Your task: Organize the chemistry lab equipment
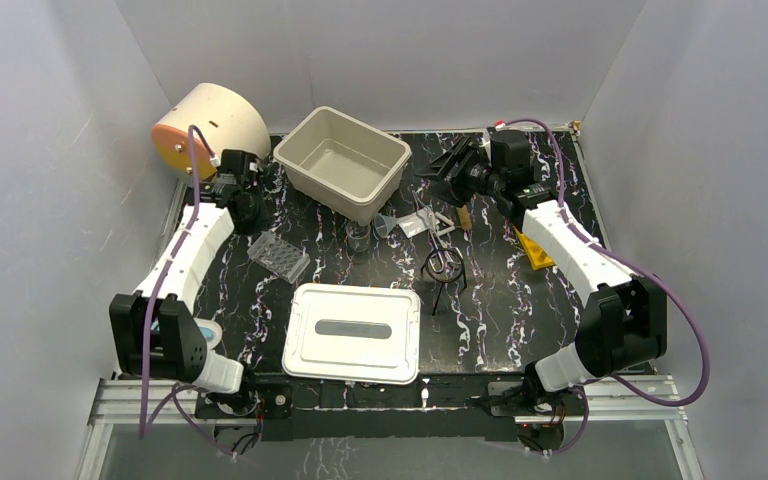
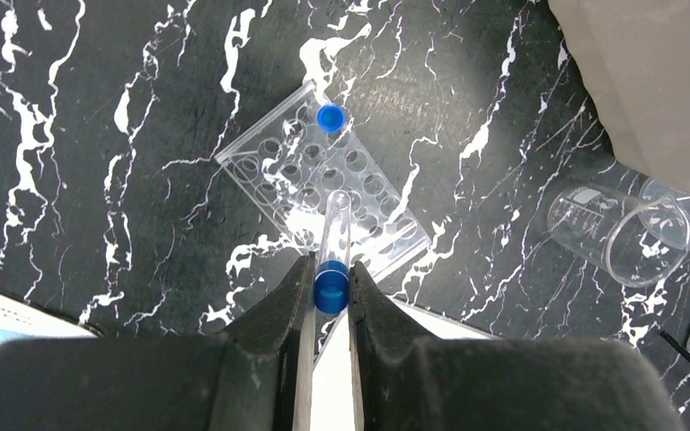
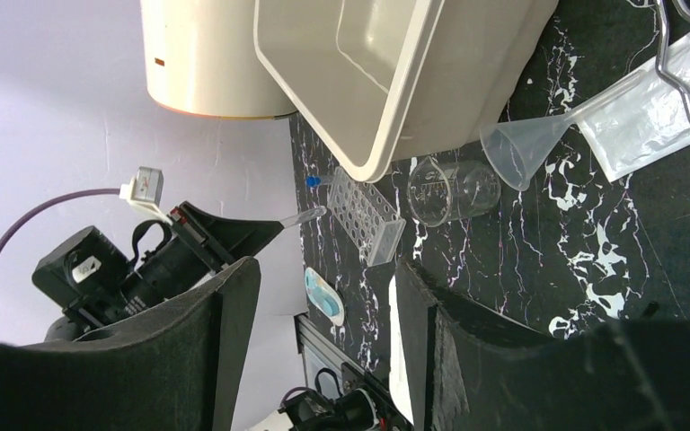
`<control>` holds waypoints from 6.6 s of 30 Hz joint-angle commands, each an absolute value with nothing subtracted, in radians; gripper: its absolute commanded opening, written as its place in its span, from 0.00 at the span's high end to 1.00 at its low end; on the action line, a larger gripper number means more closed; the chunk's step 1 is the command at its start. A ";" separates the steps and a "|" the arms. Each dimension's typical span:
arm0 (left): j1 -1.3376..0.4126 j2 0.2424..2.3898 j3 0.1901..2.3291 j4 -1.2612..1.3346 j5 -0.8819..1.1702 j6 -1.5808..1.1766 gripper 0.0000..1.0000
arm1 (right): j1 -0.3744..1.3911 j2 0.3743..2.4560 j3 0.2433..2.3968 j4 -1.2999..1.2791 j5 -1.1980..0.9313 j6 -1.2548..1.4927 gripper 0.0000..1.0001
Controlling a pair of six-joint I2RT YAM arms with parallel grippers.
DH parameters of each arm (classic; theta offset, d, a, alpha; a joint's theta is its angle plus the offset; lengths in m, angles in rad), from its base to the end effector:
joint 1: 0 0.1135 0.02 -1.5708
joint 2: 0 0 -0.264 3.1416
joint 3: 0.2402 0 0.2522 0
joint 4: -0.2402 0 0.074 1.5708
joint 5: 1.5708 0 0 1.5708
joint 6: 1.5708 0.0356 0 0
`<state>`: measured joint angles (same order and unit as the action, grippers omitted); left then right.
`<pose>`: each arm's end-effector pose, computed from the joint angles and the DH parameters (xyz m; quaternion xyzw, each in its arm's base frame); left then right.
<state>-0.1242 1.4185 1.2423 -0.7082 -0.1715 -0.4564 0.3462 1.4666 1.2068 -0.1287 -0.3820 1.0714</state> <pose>0.2992 -0.0312 0.3062 -0.1835 0.9205 -0.0187 0.3443 0.3189 0.1291 0.3306 0.1902 0.7997 0.4758 0.3128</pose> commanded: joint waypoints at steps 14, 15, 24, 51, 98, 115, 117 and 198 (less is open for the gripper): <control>-0.232 1.597 1.368 -0.714 -0.404 -0.463 1.00 | 0.330 1.456 1.265 -0.127 -0.363 1.056 0.36; -0.232 1.605 1.371 -0.717 -0.408 -0.460 1.00 | 0.329 1.457 1.266 -0.127 -0.363 1.057 0.36; -0.232 1.644 1.381 -0.718 -0.411 -0.454 1.00 | 0.328 1.468 1.266 -0.121 -0.364 1.064 0.36; -0.225 1.691 1.378 -0.707 -0.388 -0.484 1.00 | 0.327 1.482 1.268 -0.124 -0.367 1.066 0.36; -0.167 1.724 1.456 -0.702 -0.312 -0.408 0.69 | 0.328 1.494 1.292 -0.144 -0.359 1.079 0.37; -0.167 1.632 1.382 -0.707 -0.266 -0.412 0.44 | 0.329 1.483 1.266 -0.137 -0.369 1.084 0.37; -0.167 1.627 1.363 -0.705 -0.260 -0.412 0.46 | 0.328 1.483 1.261 -0.133 -0.369 1.087 0.37; -0.156 1.648 1.457 -0.658 -0.281 -0.413 0.65 | 0.328 1.474 1.235 -0.117 -0.376 1.097 0.36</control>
